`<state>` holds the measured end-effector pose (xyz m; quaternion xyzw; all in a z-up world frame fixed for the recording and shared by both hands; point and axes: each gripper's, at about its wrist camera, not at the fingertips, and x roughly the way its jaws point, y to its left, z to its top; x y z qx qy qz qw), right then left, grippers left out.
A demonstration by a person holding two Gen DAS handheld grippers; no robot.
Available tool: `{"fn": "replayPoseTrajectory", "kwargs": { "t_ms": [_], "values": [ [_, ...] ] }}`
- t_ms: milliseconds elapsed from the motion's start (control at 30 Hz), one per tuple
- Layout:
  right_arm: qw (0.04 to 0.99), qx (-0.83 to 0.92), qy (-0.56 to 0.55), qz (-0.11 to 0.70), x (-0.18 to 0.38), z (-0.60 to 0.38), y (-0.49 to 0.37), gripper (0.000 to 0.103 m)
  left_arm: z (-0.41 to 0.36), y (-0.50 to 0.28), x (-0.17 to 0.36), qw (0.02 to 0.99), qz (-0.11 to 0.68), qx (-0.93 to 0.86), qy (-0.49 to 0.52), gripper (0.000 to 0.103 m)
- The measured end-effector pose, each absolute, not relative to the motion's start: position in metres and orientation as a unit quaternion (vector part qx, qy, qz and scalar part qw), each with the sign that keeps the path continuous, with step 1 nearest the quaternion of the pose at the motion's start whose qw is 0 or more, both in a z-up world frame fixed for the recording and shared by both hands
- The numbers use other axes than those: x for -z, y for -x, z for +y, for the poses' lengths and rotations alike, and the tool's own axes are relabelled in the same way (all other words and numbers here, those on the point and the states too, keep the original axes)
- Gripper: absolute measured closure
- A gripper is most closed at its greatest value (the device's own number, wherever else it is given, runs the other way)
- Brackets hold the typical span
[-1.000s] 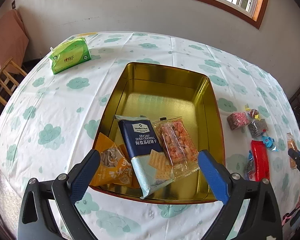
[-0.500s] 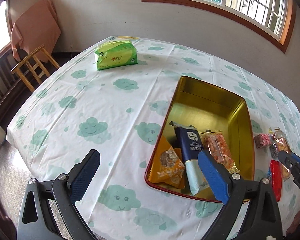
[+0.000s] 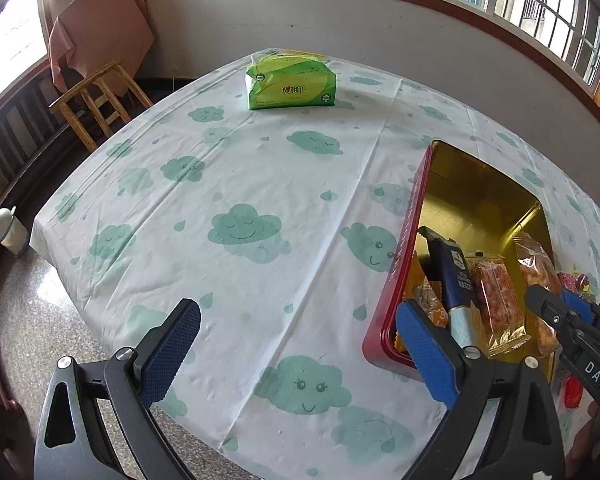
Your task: Organize snacks
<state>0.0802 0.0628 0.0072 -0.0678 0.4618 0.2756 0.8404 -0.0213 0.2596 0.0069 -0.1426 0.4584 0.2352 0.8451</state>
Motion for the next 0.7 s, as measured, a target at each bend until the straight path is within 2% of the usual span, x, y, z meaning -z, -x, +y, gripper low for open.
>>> {"fn": "replayPoseTrajectory", "kwargs": {
  "t_ms": [700],
  "values": [
    [0.823, -0.274, 0.093, 0.489, 0.019, 0.077, -0.086, 0.065, 0.255, 0.021, -0.003, 0.842, 0.471, -0.228, 0.134, 0.006]
  ]
}}
